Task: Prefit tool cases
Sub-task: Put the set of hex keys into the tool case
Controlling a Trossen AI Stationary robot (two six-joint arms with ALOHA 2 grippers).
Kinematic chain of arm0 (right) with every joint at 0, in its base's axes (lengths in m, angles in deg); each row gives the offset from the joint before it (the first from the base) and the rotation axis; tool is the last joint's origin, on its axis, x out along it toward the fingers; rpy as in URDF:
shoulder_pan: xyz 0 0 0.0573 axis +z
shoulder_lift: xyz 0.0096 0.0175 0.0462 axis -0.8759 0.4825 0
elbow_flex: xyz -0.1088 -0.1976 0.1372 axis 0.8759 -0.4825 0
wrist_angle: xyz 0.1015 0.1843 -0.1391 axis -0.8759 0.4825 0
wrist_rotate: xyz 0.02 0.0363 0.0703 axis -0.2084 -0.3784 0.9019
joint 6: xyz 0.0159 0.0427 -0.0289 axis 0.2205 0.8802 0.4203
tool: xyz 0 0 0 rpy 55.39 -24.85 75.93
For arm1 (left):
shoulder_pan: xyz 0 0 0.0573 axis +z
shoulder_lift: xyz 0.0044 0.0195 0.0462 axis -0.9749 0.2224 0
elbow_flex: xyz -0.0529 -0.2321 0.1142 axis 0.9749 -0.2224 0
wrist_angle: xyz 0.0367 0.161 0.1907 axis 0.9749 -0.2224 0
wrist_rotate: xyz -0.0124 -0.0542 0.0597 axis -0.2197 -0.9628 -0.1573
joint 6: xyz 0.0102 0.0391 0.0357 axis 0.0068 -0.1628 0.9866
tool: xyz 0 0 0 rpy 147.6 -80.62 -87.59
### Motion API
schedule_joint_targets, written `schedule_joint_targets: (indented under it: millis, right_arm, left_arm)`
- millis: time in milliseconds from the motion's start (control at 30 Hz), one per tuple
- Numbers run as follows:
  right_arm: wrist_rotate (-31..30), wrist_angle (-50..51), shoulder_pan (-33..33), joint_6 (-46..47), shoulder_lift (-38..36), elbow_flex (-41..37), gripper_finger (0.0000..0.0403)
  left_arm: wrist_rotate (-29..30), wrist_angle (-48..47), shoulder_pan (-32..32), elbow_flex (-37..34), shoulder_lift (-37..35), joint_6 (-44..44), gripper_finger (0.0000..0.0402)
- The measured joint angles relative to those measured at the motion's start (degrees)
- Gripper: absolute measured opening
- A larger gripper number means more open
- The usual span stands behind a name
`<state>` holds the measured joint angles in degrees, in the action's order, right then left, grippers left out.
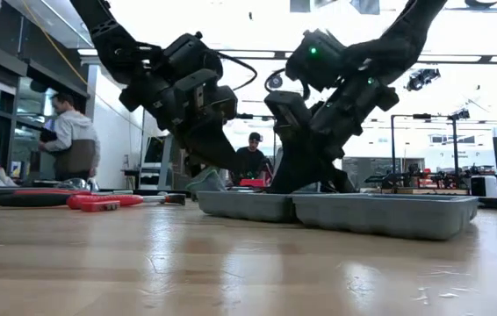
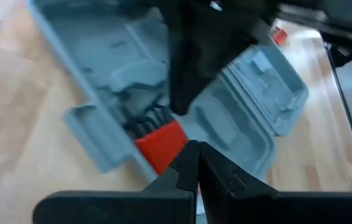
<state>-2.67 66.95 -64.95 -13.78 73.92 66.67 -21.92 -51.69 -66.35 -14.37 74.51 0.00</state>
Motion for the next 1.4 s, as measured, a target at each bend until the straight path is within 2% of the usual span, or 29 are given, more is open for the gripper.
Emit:
schedule_joint_targets:
  millis: [233,867,1033,1200,1400]
  right_arm:
    - [0.1,0.9,2.1,0.6,-1.7,-0.2,0.0000]
    - [-2.7,-1.2,3.0,1.8,-2.5,-0.1,0.0000]
    - [-4.3,-0.5,2.6,1.7,-1.2,-0.1,0.0000]
    - [-3.0,-1.2,2.6,3.8,1.9,0.1,0.0000]
    - [-4.4,-0.6,2.8,3.6,0.2,0.0,0.0000]
  left_arm:
    - [3.1,0.2,-2.1,0.0,0.4,0.0,0.0000]
    - [3.6,4.5,-5.9,0.0,4.4,-0.6,0.0000]
    - [4.2,4.2,-5.8,3.7,8.5,-0.6,0.0000]
    - [1.3,1.3,-5.7,8.4,13.3,-1.2,0.0000]
    - [1.4,0.0,-5.7,8.9,13.2,0.4,0.0000]
